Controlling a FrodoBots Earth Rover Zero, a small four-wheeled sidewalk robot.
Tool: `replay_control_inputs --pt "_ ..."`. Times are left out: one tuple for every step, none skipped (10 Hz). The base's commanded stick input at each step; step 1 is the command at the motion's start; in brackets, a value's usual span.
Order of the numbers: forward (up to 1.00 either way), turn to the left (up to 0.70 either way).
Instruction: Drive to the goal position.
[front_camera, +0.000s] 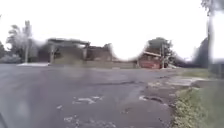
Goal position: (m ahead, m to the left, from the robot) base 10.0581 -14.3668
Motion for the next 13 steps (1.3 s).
replay_control_inputs --pt "0.70 0.00" --pt "0.70 0.00" --pt "0.70 0.00" --pt "0.70 0.00" --pt "0.70 0.00" --pt "0.70 0.00" --pt "0.70 0.00" --pt "0.70 0.00" --pt "0.70 0.00" --pt "0.70 0.00" --pt "0.70 0.00" --pt "0.70 0.00" --pt "0.70 0.00"
